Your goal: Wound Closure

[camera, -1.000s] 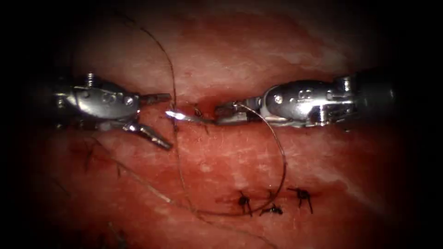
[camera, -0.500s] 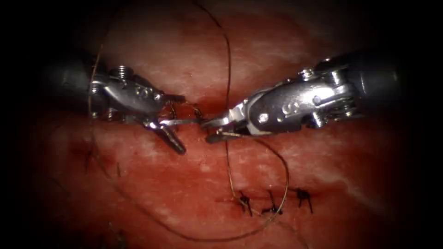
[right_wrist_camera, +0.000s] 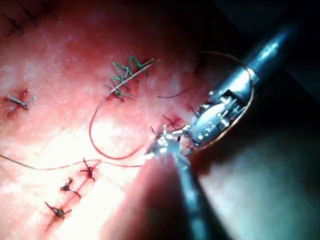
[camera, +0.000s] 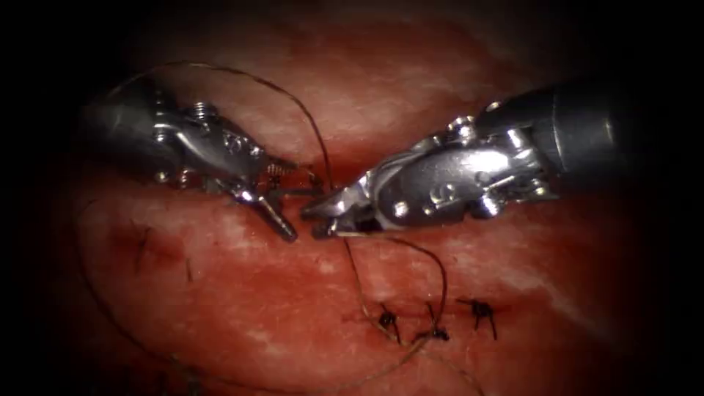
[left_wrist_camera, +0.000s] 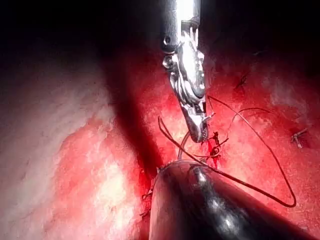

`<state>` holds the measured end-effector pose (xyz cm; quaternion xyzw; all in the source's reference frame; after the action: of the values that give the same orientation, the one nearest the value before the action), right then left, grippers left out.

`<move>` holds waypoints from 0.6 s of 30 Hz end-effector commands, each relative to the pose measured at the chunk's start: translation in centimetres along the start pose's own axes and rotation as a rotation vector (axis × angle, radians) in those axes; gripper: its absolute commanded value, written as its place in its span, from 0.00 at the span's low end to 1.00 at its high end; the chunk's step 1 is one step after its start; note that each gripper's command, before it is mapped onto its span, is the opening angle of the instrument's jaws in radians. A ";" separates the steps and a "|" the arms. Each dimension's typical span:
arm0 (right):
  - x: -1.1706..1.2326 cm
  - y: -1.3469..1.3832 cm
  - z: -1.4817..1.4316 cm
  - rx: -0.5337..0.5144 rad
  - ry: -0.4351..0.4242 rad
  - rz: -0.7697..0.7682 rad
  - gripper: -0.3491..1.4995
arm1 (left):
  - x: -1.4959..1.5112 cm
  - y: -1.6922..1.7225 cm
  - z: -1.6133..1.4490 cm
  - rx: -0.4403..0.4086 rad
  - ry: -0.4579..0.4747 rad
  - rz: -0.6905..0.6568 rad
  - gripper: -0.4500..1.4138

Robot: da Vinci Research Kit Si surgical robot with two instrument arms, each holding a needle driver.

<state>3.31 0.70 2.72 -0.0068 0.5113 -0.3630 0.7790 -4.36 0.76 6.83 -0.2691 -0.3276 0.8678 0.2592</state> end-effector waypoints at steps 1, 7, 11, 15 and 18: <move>0.01 -0.02 0.09 0.003 -0.001 -0.014 0.00 | -0.02 0.02 0.10 -0.004 -0.017 0.002 0.57; 0.04 -0.07 0.16 0.021 -0.009 -0.061 0.00 | -0.03 -0.03 0.10 -0.019 -0.033 -0.005 0.54; 0.06 -0.08 0.18 0.027 -0.010 -0.069 0.00 | -0.06 -0.08 0.07 -0.031 -0.048 -0.004 0.48; 0.05 -0.08 0.19 0.029 -0.012 -0.075 0.00 | -0.06 -0.09 0.05 -0.037 -0.052 0.001 0.46; 0.06 -0.08 0.20 0.029 -0.013 -0.075 0.00 | -0.04 -0.09 0.06 -0.039 -0.053 0.005 0.28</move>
<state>3.39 0.58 2.77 -0.0169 0.4992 -0.4001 0.7684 -4.29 0.81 6.88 -0.2533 -0.3527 0.8683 0.2399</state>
